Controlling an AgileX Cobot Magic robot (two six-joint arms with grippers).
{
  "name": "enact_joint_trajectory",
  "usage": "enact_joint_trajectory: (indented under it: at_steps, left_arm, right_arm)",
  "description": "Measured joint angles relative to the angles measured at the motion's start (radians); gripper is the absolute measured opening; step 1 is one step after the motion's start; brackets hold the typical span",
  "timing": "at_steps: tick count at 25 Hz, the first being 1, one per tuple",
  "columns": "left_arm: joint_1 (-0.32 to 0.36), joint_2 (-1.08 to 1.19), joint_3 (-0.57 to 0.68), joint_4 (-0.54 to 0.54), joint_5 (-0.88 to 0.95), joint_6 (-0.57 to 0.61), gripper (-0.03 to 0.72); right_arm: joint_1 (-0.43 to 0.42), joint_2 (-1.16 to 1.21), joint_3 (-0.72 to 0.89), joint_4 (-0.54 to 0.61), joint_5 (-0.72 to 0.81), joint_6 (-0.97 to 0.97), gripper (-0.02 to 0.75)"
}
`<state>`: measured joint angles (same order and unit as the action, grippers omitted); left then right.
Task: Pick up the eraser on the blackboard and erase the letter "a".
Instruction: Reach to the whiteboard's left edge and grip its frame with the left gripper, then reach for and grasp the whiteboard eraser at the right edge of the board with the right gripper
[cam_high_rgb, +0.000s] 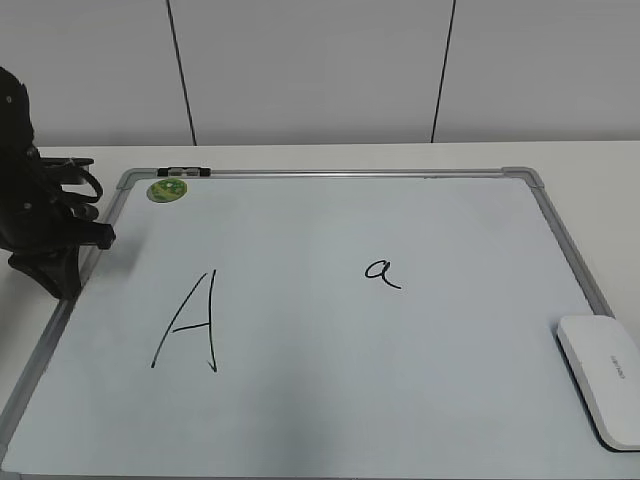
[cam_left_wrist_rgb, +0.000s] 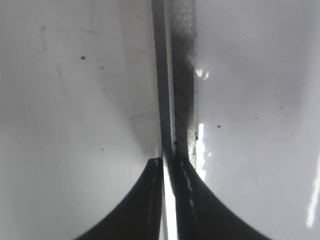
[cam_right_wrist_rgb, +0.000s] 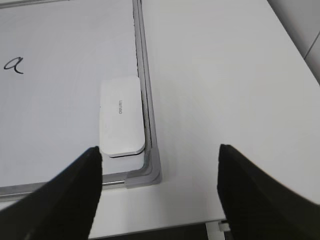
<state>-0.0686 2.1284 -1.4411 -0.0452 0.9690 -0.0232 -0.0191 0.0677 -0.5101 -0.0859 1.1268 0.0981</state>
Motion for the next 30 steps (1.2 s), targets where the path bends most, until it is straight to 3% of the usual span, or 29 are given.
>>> enact_joint_trajectory:
  at_steps: [9,16,19,25,30]
  left_arm:
    - [0.000,0.000,0.000,0.000,0.000,0.000,0.032]
    - [0.000,0.000,0.000,0.000,0.002,0.000,0.033]
    - [0.000,0.000,0.000,-0.004,0.002,0.000,0.033]
    - [0.000,0.000,0.000,-0.011,0.002,0.000,0.033]
    - [0.000,0.000,0.000,-0.014,0.002,0.000,0.034]
  right_arm:
    - [0.036,0.495,-0.097,0.021,-0.060,-0.013,0.534]
    - [0.037,0.819,-0.152,0.199,-0.060,-0.161,0.534]
    - [0.037,0.911,-0.176,0.214,-0.066,-0.178,0.535]
    - [0.037,1.152,-0.252,0.244,-0.140,-0.188,0.647]
    - [0.037,1.276,-0.266,0.277,-0.204,-0.188,0.670]
